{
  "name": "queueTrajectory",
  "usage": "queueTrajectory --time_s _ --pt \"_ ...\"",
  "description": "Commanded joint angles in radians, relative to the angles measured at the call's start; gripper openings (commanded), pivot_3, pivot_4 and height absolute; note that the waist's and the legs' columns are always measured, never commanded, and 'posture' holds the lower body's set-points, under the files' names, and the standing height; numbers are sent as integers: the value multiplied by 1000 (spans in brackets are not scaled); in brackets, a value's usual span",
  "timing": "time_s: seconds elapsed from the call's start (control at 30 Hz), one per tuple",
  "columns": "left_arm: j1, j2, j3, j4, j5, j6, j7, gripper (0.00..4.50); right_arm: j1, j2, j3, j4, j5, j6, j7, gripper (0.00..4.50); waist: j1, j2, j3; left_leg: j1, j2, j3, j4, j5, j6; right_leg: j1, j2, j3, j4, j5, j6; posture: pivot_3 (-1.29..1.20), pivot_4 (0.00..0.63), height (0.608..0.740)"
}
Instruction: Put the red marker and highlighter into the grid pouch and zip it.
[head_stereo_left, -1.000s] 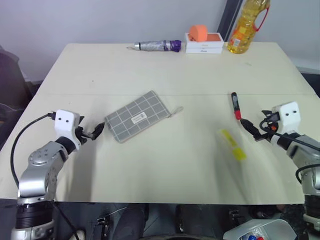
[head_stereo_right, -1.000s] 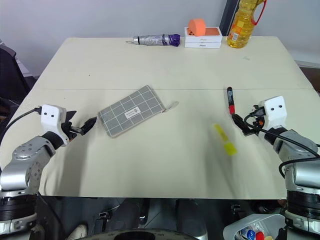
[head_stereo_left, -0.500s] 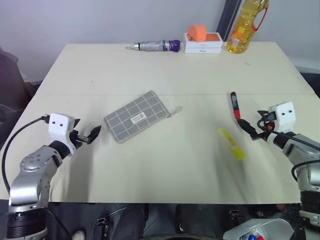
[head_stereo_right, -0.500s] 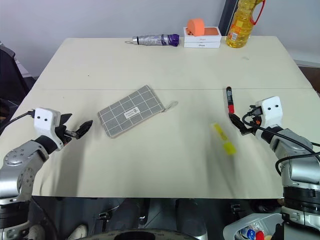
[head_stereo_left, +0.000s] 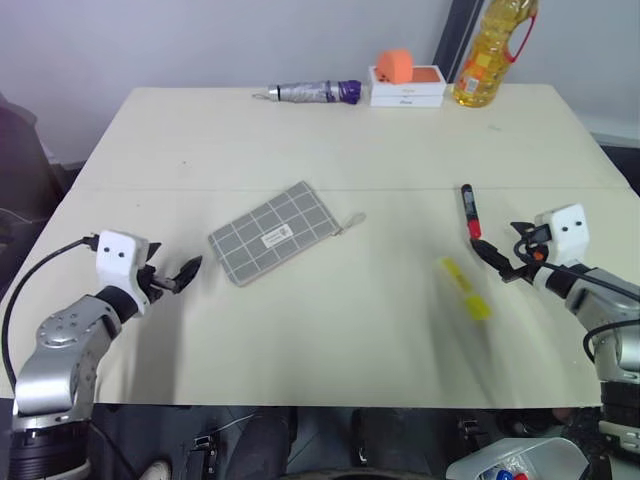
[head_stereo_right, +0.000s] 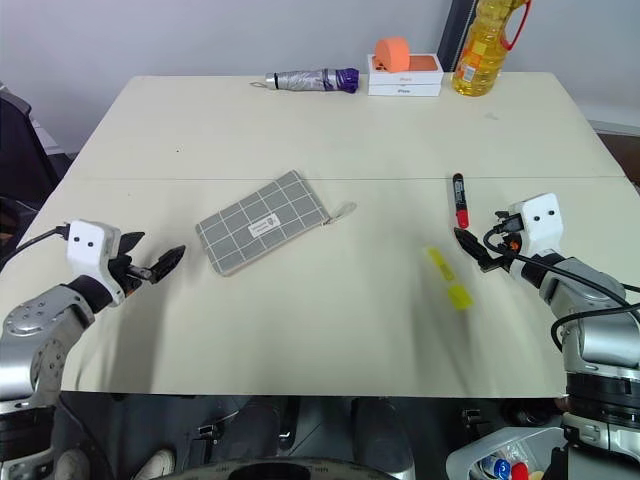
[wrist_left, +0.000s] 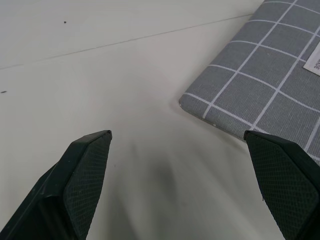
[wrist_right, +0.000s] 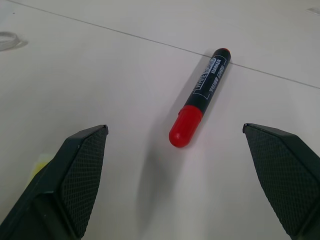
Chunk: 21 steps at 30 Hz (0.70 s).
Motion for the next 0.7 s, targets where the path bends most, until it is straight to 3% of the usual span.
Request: queueTrajectory --time_s 0.03,0.27,0.37,0.6,0.7 --pt "7 28 22 -31 4 -19 -10 4460 -32 -11 4 -30 11 -14 10 4500 -2 0 0 0 0 0 0 0 0 0 0 0 0 0 0 0 150 740" --pt "73 50 2 -54 42 -121 -56 4460 -139 52 131 -123 24 19 8 4500 -6 0 0 0 0 0 -1 0 0 0 0 0 0 0 0 0 150 740" --pt "111 75 -19 -61 78 -200 -107 4500 -175 82 195 -151 16 54 -1 3668 -3 0 0 0 1 0 -1 0 0 0 0 0 0 0 0 0 150 740" --pt "137 168 -125 53 373 -561 -77 4500 -340 212 414 -72 -118 104 -101 85 -1 0 0 0 0 0 -2 0 0 -1 -1 0 -1 0 -1 0 150 740" --pt "107 193 -169 118 473 -678 -43 4500 -443 287 484 71 -199 52 -150 32 -4 0 0 0 0 0 -2 0 0 -2 -1 0 -1 0 -1 0 150 740"
